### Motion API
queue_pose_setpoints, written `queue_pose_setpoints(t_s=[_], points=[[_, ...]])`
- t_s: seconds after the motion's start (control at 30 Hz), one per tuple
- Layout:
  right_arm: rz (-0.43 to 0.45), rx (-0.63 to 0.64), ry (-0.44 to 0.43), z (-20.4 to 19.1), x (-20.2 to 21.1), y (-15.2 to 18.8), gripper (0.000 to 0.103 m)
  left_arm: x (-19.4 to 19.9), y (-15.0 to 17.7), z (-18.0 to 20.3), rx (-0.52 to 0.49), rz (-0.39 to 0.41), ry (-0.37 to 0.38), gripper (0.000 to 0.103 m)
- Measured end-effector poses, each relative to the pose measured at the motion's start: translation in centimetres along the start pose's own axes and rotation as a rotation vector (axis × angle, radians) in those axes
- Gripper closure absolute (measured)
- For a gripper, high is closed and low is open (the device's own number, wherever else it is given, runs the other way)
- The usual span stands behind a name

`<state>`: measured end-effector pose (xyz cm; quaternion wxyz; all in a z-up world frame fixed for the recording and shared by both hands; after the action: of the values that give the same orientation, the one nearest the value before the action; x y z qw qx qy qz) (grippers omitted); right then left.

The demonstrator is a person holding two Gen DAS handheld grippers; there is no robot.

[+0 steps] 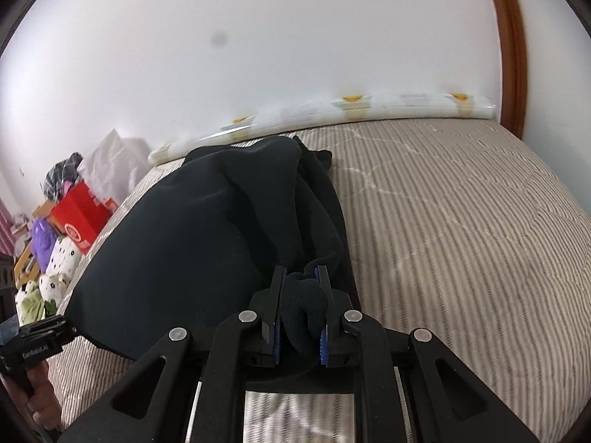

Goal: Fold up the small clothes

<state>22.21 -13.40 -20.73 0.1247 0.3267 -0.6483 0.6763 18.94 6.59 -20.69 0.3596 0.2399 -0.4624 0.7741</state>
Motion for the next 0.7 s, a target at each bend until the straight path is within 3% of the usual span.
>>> queue_pose_setpoints(t_s=[0.7], points=[[-0.027,-0.014,0.039,0.6,2.3,1.3,0.085,-0.1,1.1,-0.7,-0.012,-0.031,0.022,0.082]])
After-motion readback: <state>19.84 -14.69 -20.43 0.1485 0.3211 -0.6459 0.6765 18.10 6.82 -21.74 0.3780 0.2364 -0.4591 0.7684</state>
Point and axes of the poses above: each gripper's, at about its wrist camera, not at the fingertips, and x roughly against the way its jaws point, z to its right, y to its underside, the point moved 10 cm from there along -x, roughly the way its jaws point, and after that the axes turned 13 degrees about x, right-handed, at the moved point
